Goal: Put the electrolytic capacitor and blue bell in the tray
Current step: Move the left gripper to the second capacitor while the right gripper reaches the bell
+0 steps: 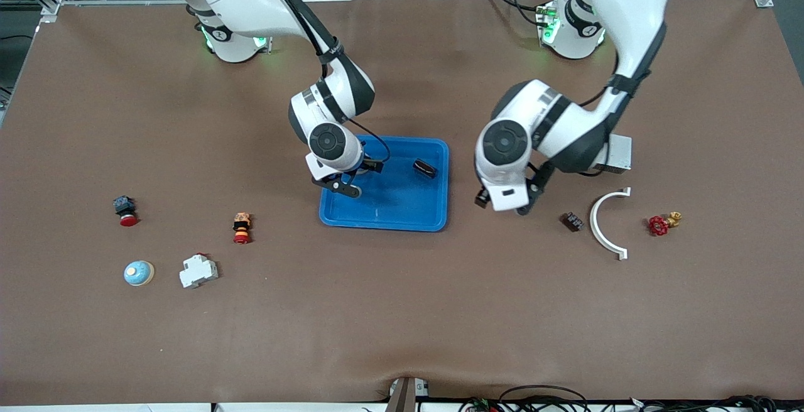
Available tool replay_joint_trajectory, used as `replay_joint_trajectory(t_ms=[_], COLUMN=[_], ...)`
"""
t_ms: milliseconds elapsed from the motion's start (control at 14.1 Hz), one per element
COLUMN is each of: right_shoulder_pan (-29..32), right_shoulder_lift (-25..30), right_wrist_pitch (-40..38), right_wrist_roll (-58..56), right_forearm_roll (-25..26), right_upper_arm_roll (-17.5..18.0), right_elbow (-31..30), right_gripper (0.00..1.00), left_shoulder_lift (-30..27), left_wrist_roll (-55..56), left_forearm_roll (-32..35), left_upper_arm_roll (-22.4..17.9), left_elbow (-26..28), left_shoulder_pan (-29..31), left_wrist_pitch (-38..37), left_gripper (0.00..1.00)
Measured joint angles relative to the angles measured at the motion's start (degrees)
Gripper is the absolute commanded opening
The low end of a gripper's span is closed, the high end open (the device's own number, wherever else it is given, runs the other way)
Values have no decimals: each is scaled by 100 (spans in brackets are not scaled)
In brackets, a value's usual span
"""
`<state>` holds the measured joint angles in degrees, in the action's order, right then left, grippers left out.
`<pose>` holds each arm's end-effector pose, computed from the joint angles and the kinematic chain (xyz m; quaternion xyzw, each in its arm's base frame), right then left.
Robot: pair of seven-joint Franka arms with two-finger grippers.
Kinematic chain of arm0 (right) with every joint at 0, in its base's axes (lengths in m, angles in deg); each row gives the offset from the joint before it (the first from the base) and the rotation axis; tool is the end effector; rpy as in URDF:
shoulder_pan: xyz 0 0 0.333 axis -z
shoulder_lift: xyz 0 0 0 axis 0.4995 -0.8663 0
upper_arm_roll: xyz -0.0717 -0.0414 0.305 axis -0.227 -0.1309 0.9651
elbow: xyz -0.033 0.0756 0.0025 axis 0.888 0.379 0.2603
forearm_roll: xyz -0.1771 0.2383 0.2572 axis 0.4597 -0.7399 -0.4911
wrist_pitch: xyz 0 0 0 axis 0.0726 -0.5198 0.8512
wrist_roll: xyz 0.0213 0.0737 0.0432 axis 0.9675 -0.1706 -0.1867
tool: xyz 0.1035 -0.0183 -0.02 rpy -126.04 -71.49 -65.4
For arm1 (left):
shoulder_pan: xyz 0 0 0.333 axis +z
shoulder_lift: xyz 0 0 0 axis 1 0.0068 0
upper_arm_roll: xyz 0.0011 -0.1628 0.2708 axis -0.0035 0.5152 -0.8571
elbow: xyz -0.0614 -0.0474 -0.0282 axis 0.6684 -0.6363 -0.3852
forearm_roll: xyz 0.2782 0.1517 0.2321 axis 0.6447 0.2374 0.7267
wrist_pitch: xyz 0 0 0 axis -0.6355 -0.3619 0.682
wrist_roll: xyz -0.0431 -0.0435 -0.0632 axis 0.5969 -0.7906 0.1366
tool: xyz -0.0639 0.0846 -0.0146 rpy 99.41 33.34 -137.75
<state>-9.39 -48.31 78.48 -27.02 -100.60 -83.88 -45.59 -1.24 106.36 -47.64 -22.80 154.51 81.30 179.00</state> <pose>0.4732 0.3927 0.1886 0.9737 -0.1732 -0.1476 0.0067 0.5620 -0.3167 0.3140 -0.8803 -0.4562 0.0481 0.1206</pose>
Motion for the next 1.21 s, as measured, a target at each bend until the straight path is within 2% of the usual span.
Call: replay_joint_trajectory(t_ms=[142,355,497,639,780,993,1206], right_shoulder_pan=[9,190,517,905,1245,1674,2300], right_shoulder_lift=[162,522,677,724,724,722,719], right_wrist_pitch=[-700,-2391,-3348,-3928,-4149,-4154,-3884], right_wrist_roll=[-24,-419,-917,-1755,-2645,-3994,-5342], right_forearm_roll=[35,353,506,821,1310,2038,2220], right_upper_arm_roll=[-102,-300,-332,-345,-357,-374,-387], right_elbow=[294,1168,1876,2418,2727,2860,2915], right_gripper=[100,100,100,100,100,100,100], left_shoulder_lift=[-40,-42,-41,-38,-22,116,300], left_wrist_roll=[-498,-1143,-1365,-1375,-1385,-1390,-1387], left_forearm_roll=[5,237,355,386,401,508,646], left_upper_arm_roll=[-5,-14,-14,-16,-16,-21,-28], left_elbow=[53,357,581,807,1109,1398,1428], left_shoulder_pan=[408,1017,1316,1536,1750,1912,2006], left_wrist_pitch=[-142,-135,56,493,1130,1852,2279], left_gripper=[100,100,100,100,100,100,100])
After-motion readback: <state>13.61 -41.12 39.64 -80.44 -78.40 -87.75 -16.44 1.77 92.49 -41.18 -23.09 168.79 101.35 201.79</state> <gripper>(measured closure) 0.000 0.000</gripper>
